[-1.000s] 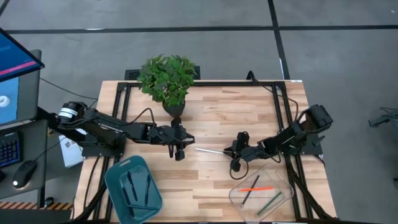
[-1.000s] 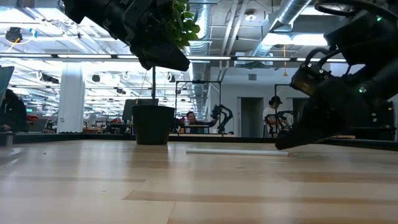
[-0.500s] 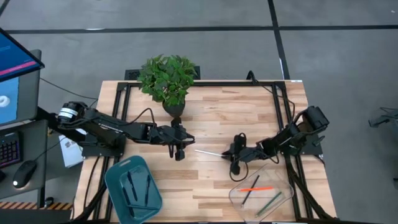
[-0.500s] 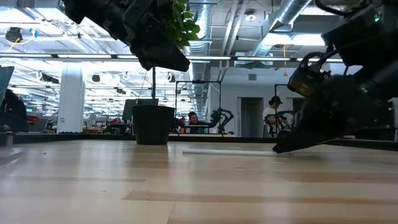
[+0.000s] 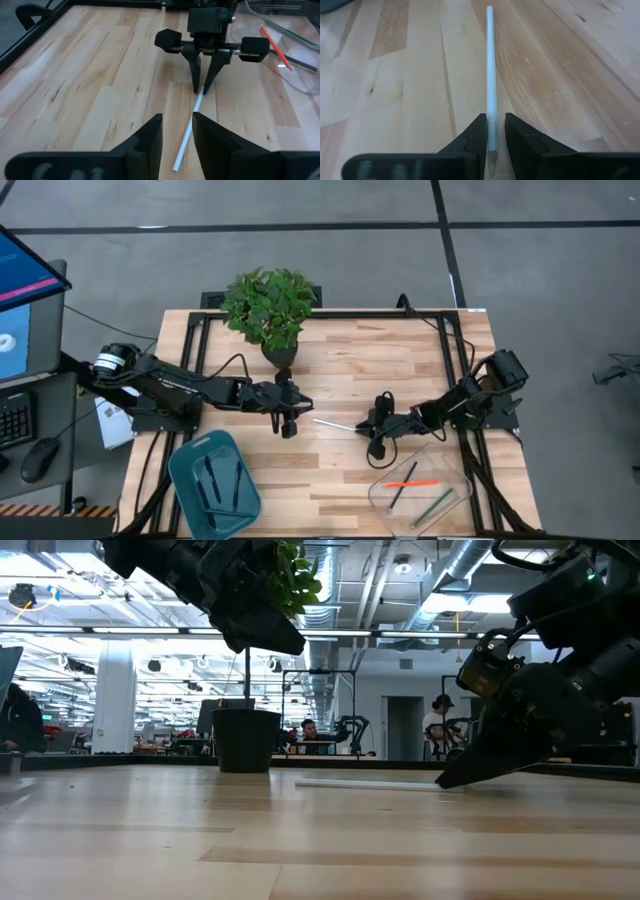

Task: Sort pens & pencils
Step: Put the white pencil into the transparent bin

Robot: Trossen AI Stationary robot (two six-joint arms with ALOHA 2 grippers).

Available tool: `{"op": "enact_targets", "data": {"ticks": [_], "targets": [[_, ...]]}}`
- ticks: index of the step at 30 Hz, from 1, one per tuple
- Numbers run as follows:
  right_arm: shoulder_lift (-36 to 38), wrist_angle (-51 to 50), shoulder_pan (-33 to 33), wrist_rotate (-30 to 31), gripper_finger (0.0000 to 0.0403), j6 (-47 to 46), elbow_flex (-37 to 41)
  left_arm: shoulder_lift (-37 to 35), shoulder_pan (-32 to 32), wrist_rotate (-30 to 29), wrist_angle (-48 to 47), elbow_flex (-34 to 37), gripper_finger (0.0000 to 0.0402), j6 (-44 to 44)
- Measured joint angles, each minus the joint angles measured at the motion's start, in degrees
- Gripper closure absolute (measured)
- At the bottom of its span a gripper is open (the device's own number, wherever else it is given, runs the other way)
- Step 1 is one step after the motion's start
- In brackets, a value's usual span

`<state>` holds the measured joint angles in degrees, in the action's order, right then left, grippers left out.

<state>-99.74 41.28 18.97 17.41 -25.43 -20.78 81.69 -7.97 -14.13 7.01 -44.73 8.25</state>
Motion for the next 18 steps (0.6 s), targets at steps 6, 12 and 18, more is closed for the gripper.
{"op": "enact_targets", "data": {"ticks": [6, 12, 18], "targets": [[0.04, -0.38, -1.2, -0.78, 0.031, -0.02, -0.09, 0.0, 0.0, 0.0, 0.0, 0.0, 0.0303, -0.02], [0.07, -0.5, -2.38, -1.44, 0.031, 0.31, -0.11, 0.0, 0.0, -0.03, 0.0, 0.0, 0.0303, -0.02], [0.07, -0.7, -2.65, -0.53, 0.031, 1.4, -0.11, 0.0, 0.01, -0.07, 0.0, 0.0, 0.0303, -0.04]]}}
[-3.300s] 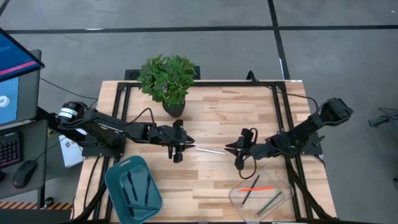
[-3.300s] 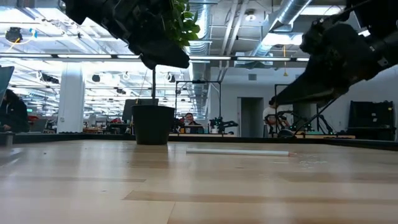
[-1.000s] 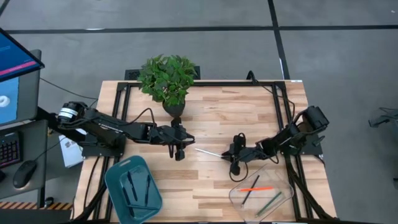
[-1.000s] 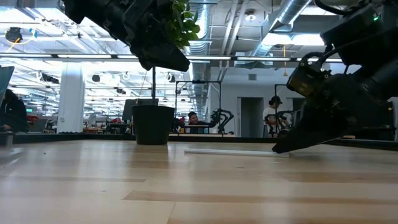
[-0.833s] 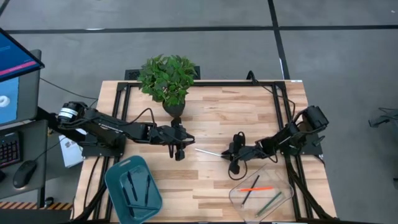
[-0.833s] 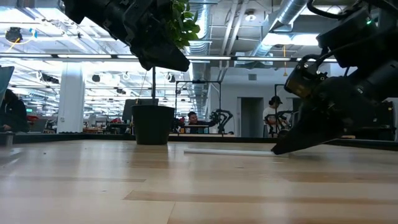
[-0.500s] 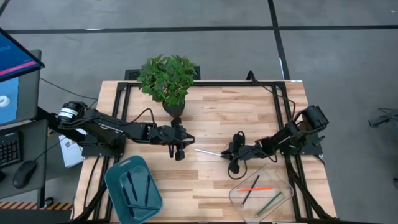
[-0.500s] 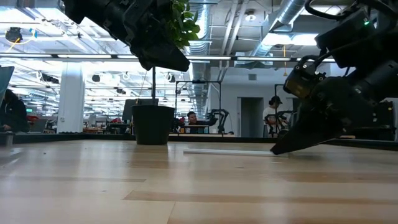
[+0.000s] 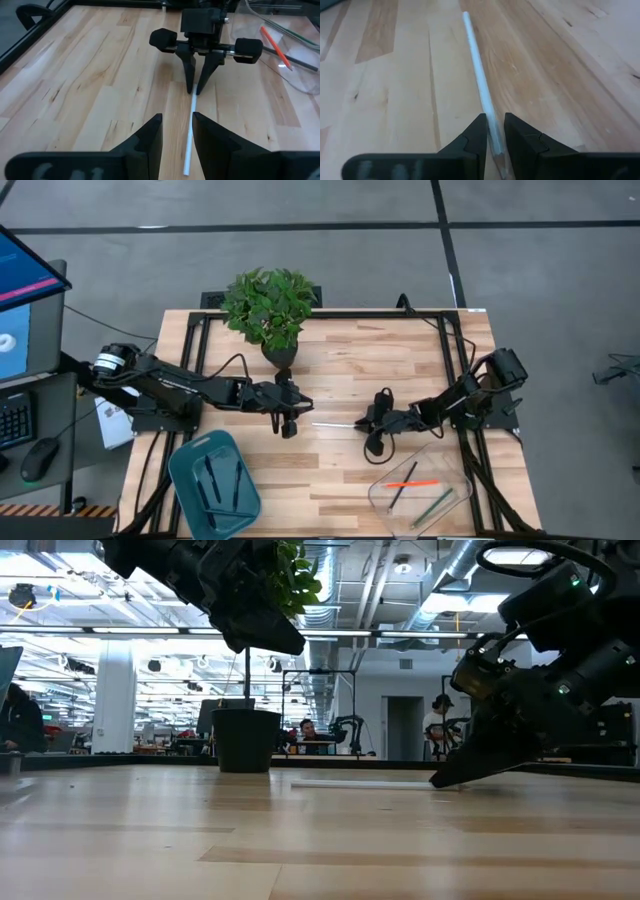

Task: Sort pens & pencils
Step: Put the white pencil into the transparent bin

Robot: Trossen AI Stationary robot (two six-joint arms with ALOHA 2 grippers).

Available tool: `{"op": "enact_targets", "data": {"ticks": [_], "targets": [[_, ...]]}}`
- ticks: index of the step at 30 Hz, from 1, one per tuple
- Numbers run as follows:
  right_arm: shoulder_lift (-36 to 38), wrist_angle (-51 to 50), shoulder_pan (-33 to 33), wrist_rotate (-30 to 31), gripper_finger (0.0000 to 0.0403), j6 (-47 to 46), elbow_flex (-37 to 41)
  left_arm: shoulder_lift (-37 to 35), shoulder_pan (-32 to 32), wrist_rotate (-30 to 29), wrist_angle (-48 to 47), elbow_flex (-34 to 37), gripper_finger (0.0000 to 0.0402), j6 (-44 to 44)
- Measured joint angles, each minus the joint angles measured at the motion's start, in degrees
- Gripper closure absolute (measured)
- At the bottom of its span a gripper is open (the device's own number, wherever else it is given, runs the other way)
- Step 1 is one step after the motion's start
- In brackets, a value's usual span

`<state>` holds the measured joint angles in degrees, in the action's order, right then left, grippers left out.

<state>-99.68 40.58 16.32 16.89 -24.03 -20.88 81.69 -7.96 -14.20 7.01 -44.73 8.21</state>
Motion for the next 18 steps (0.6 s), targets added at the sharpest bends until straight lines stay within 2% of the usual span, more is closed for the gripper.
{"op": "enact_targets", "data": {"ticks": [18], "targets": [[-0.07, 0.22, 0.02, 1.18, 0.031, 1.66, 0.11, 0.0, -0.01, -0.08, -0.03, 0.0, 0.0303, 0.0]]}}
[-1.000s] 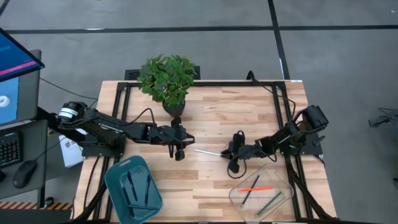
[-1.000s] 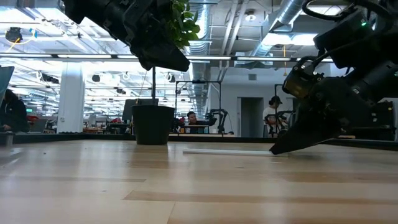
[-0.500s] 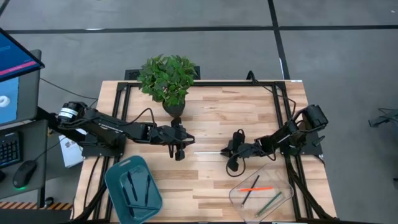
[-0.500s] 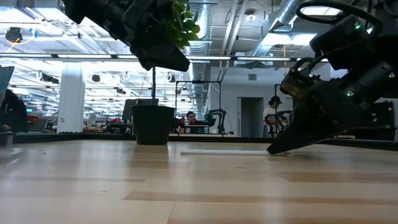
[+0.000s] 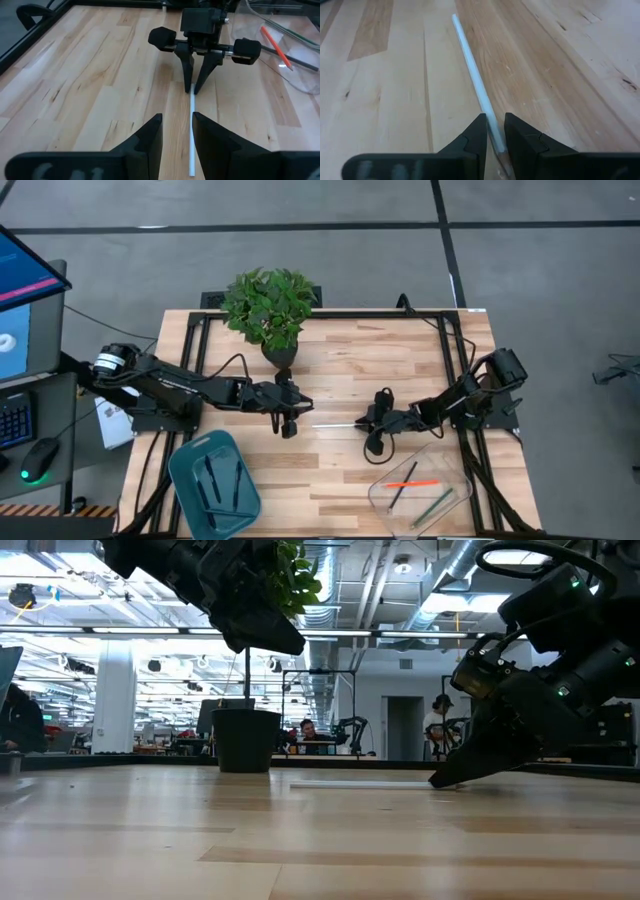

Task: Sort pens & pencils
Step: Put the white pencil into the transparent bin

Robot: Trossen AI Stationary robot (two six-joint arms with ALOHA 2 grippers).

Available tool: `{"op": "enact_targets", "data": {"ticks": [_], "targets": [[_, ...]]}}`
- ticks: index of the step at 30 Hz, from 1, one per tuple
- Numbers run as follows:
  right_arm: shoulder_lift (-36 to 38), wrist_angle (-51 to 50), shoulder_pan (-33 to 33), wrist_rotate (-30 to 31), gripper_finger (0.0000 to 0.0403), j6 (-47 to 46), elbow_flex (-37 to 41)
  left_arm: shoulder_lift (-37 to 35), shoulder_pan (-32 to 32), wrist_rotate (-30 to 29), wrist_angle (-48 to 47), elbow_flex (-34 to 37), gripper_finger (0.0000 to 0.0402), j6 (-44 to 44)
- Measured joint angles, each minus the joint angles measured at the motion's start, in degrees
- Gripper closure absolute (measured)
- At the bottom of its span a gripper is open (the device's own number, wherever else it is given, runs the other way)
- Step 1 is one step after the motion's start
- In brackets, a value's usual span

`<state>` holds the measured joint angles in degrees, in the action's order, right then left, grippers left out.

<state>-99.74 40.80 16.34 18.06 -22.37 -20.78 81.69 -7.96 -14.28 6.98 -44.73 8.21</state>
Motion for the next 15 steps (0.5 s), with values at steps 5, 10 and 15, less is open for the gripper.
{"op": "enact_targets", "data": {"ticks": [5, 10, 15], "targets": [[0.0, 0.04, 0.0, 0.0, 0.031, -0.04, 0.0, 0.0, 0.0, -0.03, -0.32, 0.0, 0.0303, -0.02], [0.0, 0.07, 0.0, -0.02, 0.0314, -0.07, 0.02, -0.02, 0.0, -0.03, -0.37, 0.0, 0.0303, -0.02], [0.0, 0.07, -0.02, 0.0, 0.0332, -0.09, 0.04, -0.02, 0.0, -0.05, -0.35, 0.0, 0.0303, -0.02]]}}
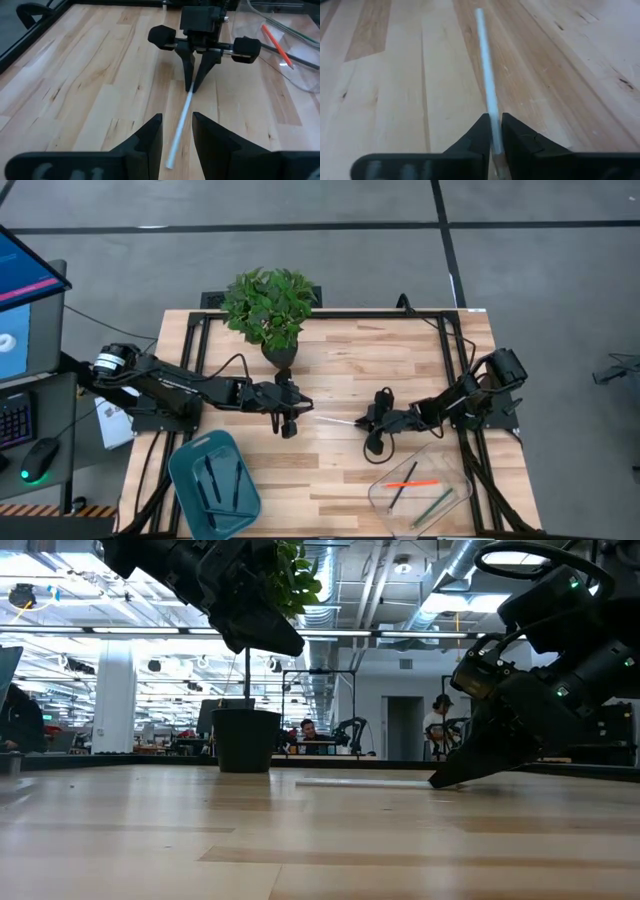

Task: Sort pens & pencils
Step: Put the white pencil into the transparent bin

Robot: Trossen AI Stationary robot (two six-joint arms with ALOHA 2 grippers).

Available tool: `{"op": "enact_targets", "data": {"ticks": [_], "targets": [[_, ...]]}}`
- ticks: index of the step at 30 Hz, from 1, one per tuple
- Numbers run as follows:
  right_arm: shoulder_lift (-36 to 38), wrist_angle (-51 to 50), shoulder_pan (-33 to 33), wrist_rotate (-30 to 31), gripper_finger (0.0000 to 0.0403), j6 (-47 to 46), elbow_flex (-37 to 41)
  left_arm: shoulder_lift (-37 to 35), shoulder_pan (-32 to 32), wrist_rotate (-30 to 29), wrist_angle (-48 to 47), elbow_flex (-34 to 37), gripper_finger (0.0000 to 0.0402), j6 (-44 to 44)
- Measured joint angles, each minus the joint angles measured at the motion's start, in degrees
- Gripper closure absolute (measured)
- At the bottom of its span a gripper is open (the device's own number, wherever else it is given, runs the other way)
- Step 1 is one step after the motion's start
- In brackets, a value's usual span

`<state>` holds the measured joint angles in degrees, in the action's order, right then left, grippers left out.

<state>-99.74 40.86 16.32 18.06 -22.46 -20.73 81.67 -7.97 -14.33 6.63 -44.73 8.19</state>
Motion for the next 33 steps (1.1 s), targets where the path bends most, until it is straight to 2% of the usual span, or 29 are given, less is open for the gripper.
{"op": "enact_targets", "data": {"ticks": [11, 33], "targets": [[-0.02, 0.31, 0.0, -0.02, 0.036, -0.47, 0.0, 0.0, 0.0, -0.02, -0.72, 0.0, 0.0303, 0.02], [-0.02, 0.33, 0.02, -0.15, 0.036, -0.17, 0.0, 0.0, 0.01, -0.07, -0.72, 0.0, 0.0303, 0.0]]}}
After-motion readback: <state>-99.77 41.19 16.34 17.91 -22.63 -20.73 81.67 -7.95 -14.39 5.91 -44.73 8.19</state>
